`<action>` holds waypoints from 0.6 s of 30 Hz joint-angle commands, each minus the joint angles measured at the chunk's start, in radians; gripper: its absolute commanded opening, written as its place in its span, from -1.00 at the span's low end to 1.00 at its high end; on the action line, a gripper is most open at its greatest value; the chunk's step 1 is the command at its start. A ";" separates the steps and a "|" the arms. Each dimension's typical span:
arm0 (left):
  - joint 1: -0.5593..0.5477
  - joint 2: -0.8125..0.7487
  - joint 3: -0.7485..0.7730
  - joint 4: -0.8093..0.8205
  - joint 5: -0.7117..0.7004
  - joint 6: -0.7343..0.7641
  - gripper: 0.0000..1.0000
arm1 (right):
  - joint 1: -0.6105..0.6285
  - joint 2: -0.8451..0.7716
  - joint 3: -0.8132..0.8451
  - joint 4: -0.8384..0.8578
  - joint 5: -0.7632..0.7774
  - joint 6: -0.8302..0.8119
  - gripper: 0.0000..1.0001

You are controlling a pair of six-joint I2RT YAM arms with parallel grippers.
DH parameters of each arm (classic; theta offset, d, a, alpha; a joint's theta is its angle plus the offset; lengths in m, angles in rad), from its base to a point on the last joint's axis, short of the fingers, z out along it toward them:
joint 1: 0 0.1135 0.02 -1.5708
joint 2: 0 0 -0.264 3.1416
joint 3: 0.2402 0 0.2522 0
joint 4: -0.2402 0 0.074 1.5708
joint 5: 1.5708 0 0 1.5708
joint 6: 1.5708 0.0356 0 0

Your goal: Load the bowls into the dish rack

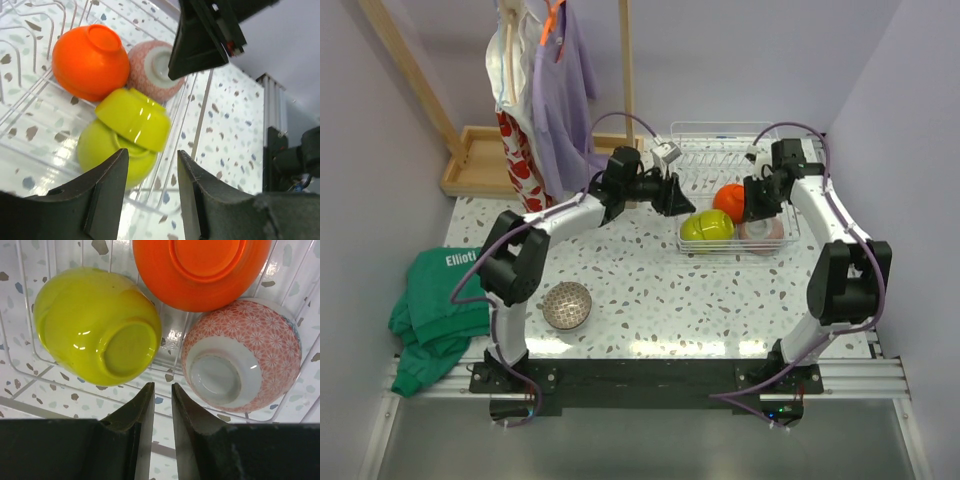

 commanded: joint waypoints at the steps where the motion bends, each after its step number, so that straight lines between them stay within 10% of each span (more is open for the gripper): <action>1: 0.006 -0.181 -0.119 -0.230 -0.066 0.343 -0.03 | 0.026 0.035 0.048 0.034 -0.032 -0.013 -0.52; 18: 0.144 -0.580 -0.429 -0.453 -0.228 0.559 -0.02 | 0.256 0.123 0.166 0.032 -0.009 -0.022 -0.49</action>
